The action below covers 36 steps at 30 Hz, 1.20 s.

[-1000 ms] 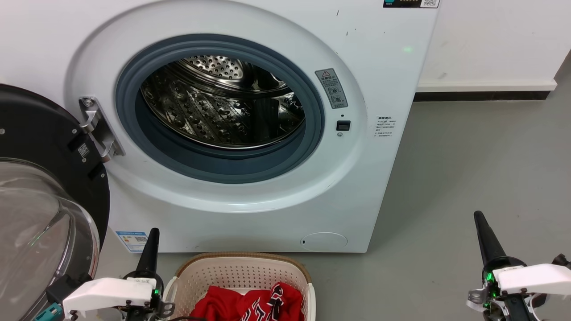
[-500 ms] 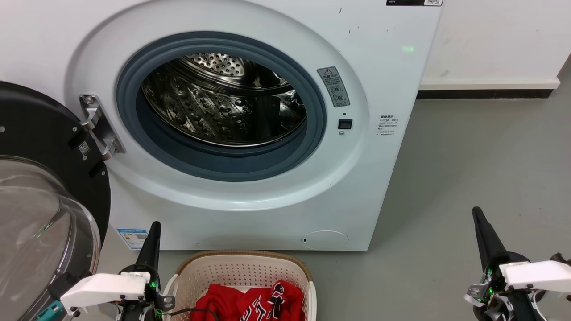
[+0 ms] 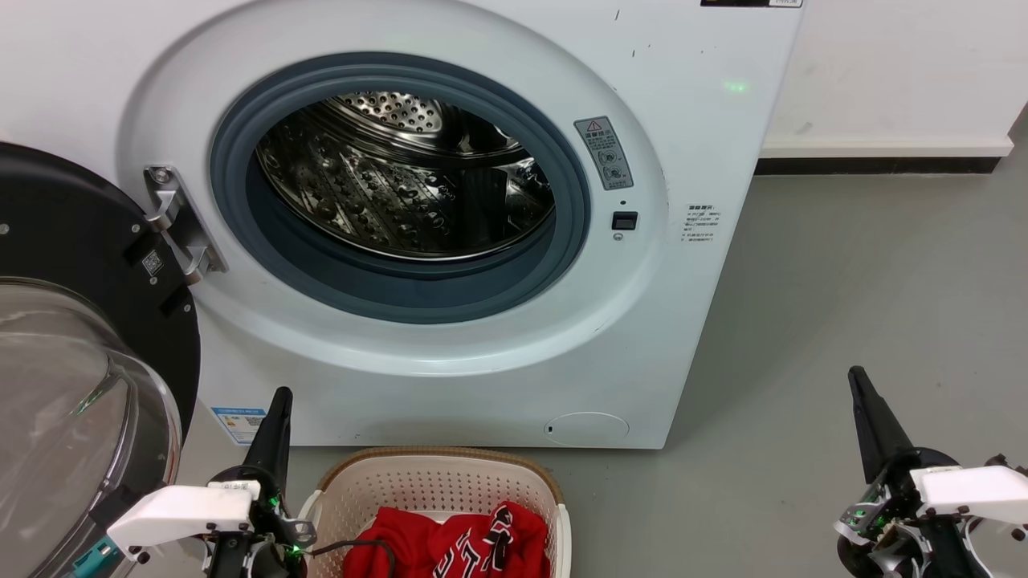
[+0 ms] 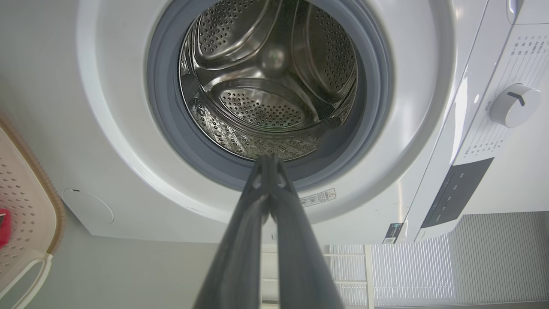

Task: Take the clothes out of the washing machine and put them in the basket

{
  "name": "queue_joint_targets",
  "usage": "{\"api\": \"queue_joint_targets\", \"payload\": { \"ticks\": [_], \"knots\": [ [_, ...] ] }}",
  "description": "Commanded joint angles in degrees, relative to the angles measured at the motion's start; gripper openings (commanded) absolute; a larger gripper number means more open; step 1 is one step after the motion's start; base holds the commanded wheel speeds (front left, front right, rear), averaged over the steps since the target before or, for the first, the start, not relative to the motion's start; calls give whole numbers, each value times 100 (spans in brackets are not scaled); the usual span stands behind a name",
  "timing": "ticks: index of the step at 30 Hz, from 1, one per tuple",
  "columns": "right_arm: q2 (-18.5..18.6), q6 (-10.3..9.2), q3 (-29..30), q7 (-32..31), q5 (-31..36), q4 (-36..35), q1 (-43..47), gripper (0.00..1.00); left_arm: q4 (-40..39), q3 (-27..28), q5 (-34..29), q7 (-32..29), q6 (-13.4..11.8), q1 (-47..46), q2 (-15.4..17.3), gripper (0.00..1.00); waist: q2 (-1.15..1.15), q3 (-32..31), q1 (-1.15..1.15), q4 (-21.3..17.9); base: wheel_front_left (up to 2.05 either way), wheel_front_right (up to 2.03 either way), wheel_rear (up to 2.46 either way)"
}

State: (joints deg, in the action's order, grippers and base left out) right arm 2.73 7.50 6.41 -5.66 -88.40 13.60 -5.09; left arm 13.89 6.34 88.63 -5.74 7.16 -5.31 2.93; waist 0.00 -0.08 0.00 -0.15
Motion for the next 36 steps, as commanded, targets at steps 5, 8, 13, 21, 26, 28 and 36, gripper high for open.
{"api": "queue_joint_targets", "payload": {
  "ticks": [5, 8, 13, 21, 26, 28, 36],
  "knots": [
    [25, -2, 11, -80, -305, 47, -133, 0, 20, 31, 280, -74, 39, -109, -8, 0, 0, 16, 0, 10, 0, 0, 0],
    [26, -2, 13, -105, -435, 57, -157, 0, 28, 34, 402, -105, 48, -120, -9, 0, 0, 25, 0, 15, 0, 0, 0],
    [26, -2, 12, -100, -414, 55, -150, 0, 25, 32, 381, -101, 48, -120, -9, 0, 0, 26, 0, 15, 0, 0, 0],
    [26, -2, 12, -100, -414, 55, -150, 0, 24, 32, 382, -101, 48, -119, -9, 0, 0, 26, 0, 15, 0, 0, 0],
    [26, -2, 12, -100, -414, 55, -150, 0, 24, 32, 383, -100, 48, -119, -9, 0, 0, 26, 0, 15, 0, 0, 0],
    [26, -2, 12, -100, -414, 55, -150, 0, 24, 32, 383, -100, 48, -119, -9, 0, 0, 26, 0, 15, 0, 0, 0],
    [26, -2, 12, -100, -414, 55, -150, 0, 23, 31, 382, -100, 48, -119, -9, 0, 0, 26, 0, 15, 0, 0, 0]
  ]
}}
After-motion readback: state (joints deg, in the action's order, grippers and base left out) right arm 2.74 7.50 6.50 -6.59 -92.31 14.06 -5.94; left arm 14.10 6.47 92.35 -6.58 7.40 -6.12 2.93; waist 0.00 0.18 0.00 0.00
